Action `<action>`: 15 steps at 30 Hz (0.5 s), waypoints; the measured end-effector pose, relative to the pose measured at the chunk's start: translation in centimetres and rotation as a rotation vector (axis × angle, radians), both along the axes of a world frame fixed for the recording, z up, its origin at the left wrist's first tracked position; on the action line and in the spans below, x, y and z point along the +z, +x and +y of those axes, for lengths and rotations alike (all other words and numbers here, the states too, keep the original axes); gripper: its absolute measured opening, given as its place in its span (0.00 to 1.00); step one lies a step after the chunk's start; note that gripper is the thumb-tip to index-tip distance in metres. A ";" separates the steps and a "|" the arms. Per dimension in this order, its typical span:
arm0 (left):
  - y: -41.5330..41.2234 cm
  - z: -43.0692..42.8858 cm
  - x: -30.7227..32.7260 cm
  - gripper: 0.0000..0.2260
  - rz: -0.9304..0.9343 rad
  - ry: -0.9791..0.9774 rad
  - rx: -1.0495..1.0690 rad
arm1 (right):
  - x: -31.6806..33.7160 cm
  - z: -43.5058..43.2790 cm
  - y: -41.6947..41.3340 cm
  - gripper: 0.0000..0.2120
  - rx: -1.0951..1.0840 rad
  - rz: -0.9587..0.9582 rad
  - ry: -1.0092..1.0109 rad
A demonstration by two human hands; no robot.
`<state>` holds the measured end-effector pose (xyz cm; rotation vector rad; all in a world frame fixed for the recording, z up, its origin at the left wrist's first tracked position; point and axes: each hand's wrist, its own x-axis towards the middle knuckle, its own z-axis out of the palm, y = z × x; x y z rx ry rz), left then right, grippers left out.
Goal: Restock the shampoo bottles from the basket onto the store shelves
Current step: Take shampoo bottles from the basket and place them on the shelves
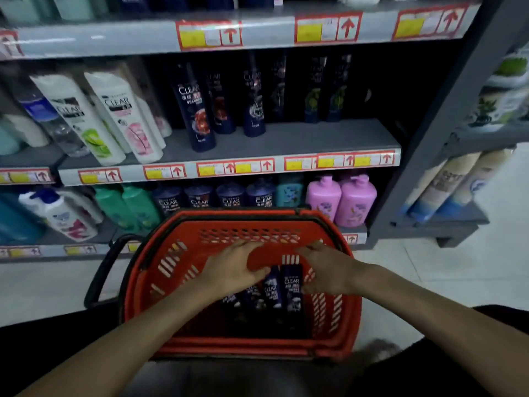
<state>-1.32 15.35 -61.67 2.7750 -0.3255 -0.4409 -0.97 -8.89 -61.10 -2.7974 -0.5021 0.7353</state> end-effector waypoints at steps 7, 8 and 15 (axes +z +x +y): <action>0.4 -2.3 -9.2 0.33 0.284 0.067 -0.049 | -4.9 -1.6 -3.5 0.27 0.256 0.146 -0.192; 0.5 -2.8 -10.5 0.34 0.315 0.083 -0.055 | -5.1 -1.7 -3.7 0.25 0.276 0.149 -0.195; 3.5 -8.3 -15.9 0.35 0.290 0.069 0.068 | -4.8 -1.5 -3.3 0.17 0.476 -0.099 -0.310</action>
